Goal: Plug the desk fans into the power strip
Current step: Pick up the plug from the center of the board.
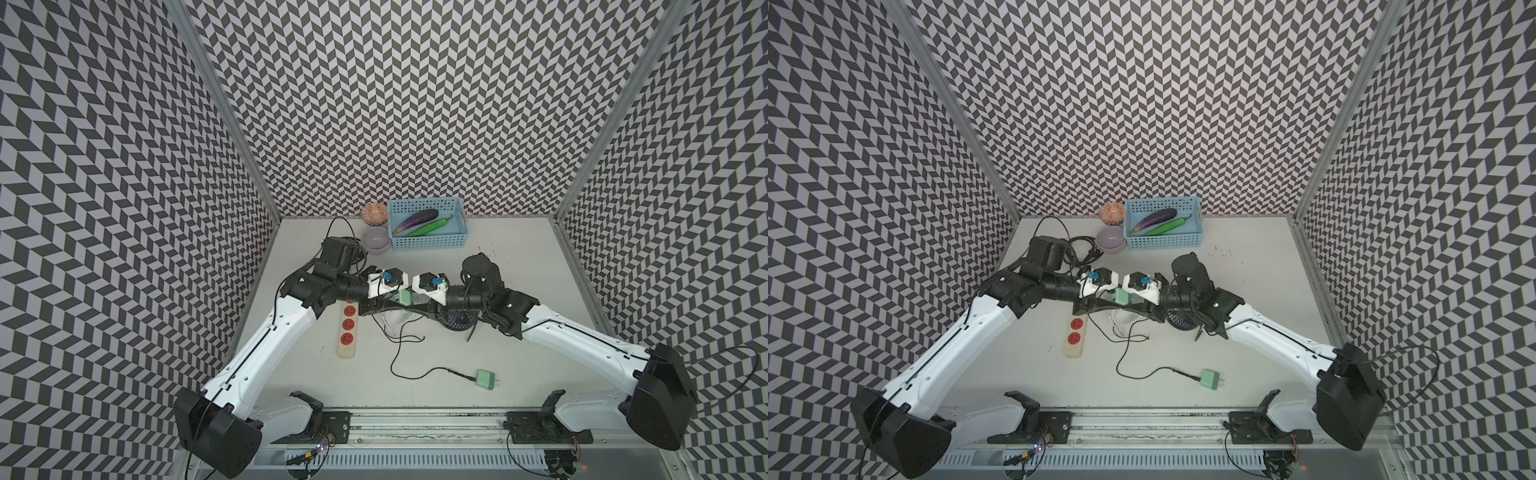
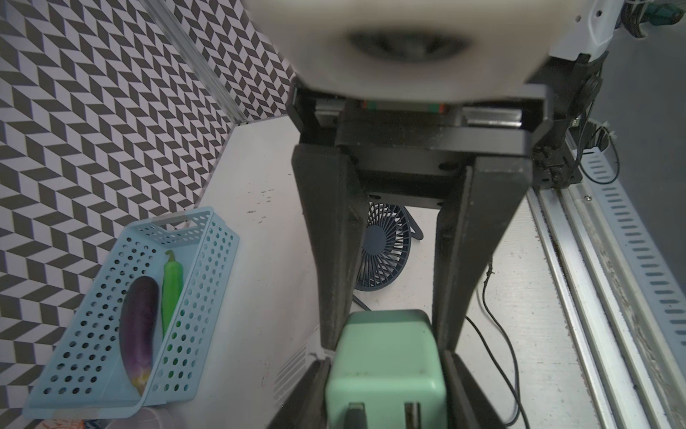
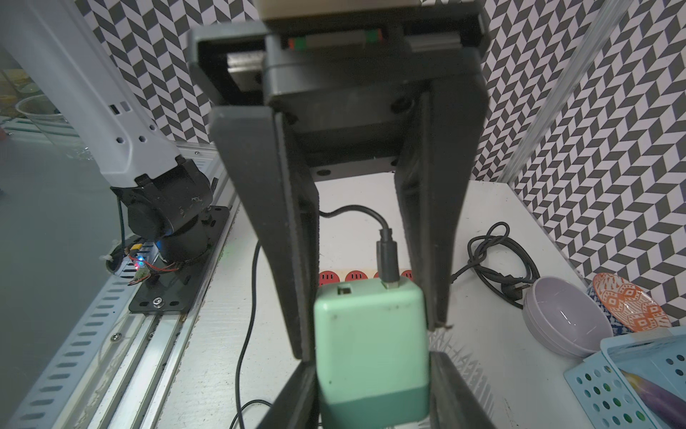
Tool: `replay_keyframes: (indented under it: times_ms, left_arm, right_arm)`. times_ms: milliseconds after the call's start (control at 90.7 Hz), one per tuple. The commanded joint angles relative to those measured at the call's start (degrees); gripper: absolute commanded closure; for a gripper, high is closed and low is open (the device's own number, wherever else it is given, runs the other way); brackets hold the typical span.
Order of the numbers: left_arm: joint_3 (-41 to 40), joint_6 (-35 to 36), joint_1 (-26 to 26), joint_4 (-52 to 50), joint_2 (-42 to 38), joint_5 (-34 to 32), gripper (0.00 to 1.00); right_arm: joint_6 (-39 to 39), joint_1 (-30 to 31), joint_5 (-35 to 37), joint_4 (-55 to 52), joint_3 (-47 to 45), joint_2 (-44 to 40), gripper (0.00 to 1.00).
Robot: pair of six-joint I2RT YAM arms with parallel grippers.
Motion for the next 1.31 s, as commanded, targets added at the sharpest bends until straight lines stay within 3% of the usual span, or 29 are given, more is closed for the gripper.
replay_keyframes:
  times_ms: [0,154,220,441,507,584,749,893,1036,1256,1301]
  left_arm:
    - [0.19,0.4,-0.31,-0.31,0.44,-0.36,0.57]
    - [0.08,0.66,-0.55,-0.35,0.35,-1.2,0.56]
    - [0.13,0.72,-0.49,-0.33,0.27,-1.15,0.6]
    - [0.31,0.78,-0.61,-0.38,0.11,-1.85,0.91]
    - [0.31,0.87,-0.63,-0.45,-0.1,-2.58,1.0]
    - [0.48,0.89,-0.56,-0.44,-0.17,-3.53,1.0]
    - [0.65,1.98,-0.23,-0.92,-0.44,-5.93,1.0]
    - [0.62,3.1,0.5,-0.65,-0.31,-9.36,1.0]
    - [1.23,3.76,2.36,-0.71,0.56,-10.1,1.0]
    - [2.82,8.23,5.89,-2.6,1.76,-11.46,1.0]
    - [3.4,9.45,6.77,-3.34,2.13,-11.68,1.0]
  right_arm:
    - [0.15,0.03,-1.65,3.71,1.45,-1.36,1.0]
    - [0.05,0.05,-1.85,3.6,1.63,-1.36,1.0]
    - [-0.05,0.05,-2.03,3.64,1.68,-1.36,1.0]
    - [0.02,0.05,-1.74,3.88,1.57,-1.48,0.98]
    - [0.06,0.05,-1.59,3.84,1.42,-1.69,0.92]
    - [-0.01,0.09,-1.15,3.94,1.13,-1.94,0.82]
    - [-0.3,0.05,1.01,3.75,-0.13,-3.29,0.49]
    - [-0.21,0.05,4.63,1.91,-1.58,-5.45,0.3]
    - [0.29,-0.17,7.07,2.16,-5.22,-8.85,0.21]
    - [2.32,-2.92,8.58,2.07,-9.57,-13.56,0.17]
    - [3.16,-3.73,9.36,2.25,-10.39,-14.52,0.1]
